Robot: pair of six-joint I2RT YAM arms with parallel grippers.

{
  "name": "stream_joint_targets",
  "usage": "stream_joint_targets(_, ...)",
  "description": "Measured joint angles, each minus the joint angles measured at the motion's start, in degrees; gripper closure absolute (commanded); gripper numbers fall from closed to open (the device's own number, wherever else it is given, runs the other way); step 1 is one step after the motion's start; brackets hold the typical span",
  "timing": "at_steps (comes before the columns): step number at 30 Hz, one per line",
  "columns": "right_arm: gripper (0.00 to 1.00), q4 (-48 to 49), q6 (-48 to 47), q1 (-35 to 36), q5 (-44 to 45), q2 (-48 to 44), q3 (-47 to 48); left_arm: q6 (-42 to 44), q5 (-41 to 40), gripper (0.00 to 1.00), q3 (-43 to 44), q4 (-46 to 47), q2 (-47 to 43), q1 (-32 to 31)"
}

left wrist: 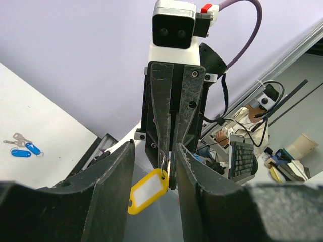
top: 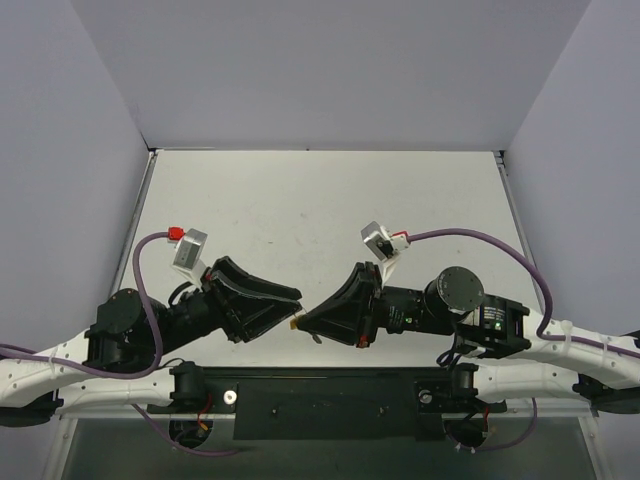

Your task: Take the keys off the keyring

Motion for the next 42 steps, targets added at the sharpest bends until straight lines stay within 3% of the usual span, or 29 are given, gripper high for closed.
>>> stream_joint_targets(25,1.00,0.8,0.0,0.4,1.2,-0.9,-0.7,-1.4,0.8,0.75,0.0,2.2,1.8,0.0)
stream_joint_targets(30,1.00,0.8,0.0,0.4,1.4,-0.9,-0.7,-1.5,1.2,0.84,0.0,2.4,1.9,-0.1)
stream_joint_targets(34,1.00,0.8,0.0,0.4,1.5,-0.9,-0.7,-1.5,1.5,1.00,0.0,2.8,1.9,-0.1)
stream_joint_targets(42,1.00,0.7,0.0,0.4,1.4,-0.9,-0.7,-1.3,2.4,1.00,0.3,2.4,2.1,-0.1)
